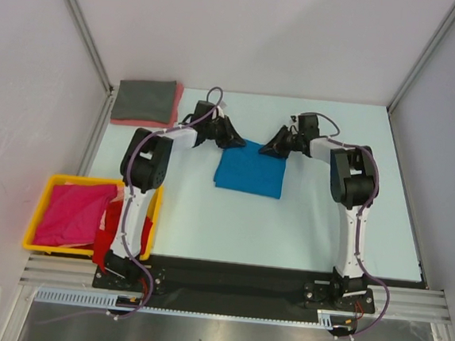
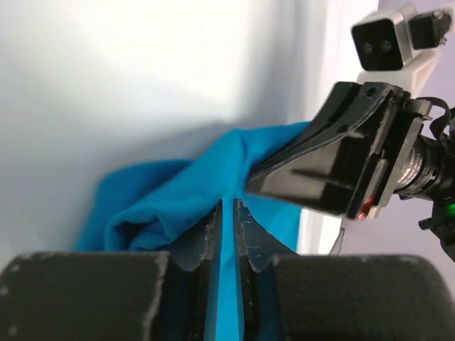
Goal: Fold and stack the t-shirts
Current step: Fold the tshirt
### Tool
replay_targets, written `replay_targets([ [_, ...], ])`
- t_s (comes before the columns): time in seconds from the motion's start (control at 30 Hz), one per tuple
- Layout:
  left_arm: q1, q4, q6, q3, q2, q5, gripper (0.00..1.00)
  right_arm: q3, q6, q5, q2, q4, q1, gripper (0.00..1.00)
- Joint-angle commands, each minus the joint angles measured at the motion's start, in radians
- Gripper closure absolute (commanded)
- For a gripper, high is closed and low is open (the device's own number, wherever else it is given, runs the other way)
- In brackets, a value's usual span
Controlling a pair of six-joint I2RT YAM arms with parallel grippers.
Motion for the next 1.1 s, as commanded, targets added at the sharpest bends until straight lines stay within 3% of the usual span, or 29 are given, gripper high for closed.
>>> replay_targets([
  [0.0,0.036,0.106,-0.041,0.023,0.047,0.007,0.86,-0.016,0.092,-0.038,0.008,0.198,-0.069,0.9],
  [0.23,0.088,0.059,0.003,0.045,0.097,-0.028,0.87,-0.053,0.058,-0.054,0.046,0.18,-0.181,0.9],
  [0.37,0.087,0.038,0.032,0.08,0.075,0.01,0.75,-0.01,0.033,-0.072,0.055,0.134,-0.206,0.9],
  [0.47,0.079,-0.006,0.077,0.097,0.011,0.024,0.7,0.017,-0.049,-0.034,-0.007,0.015,-0.216,0.9],
  [0.6,0.084,-0.115,0.153,0.1,-0.101,-0.004,0.63,0.176,-0.241,0.147,-0.095,-0.392,-0.219,0.89],
  [0.73,0.073,-0.125,0.166,0.022,-0.196,0.007,0.61,0.183,-0.329,0.158,-0.169,-0.545,-0.216,0.8],
  [0.8,0.062,-0.09,0.149,-0.069,-0.245,0.048,0.62,0.156,-0.358,0.172,-0.225,-0.581,-0.207,0.76],
  [0.9,0.03,-0.03,0.137,-0.19,-0.29,0.071,0.61,0.031,-0.343,0.128,-0.293,-0.497,-0.193,0.72],
  [1.07,0.025,-0.094,0.193,-0.256,-0.279,0.029,0.77,0.0,-0.332,0.081,-0.322,-0.503,-0.132,0.71],
])
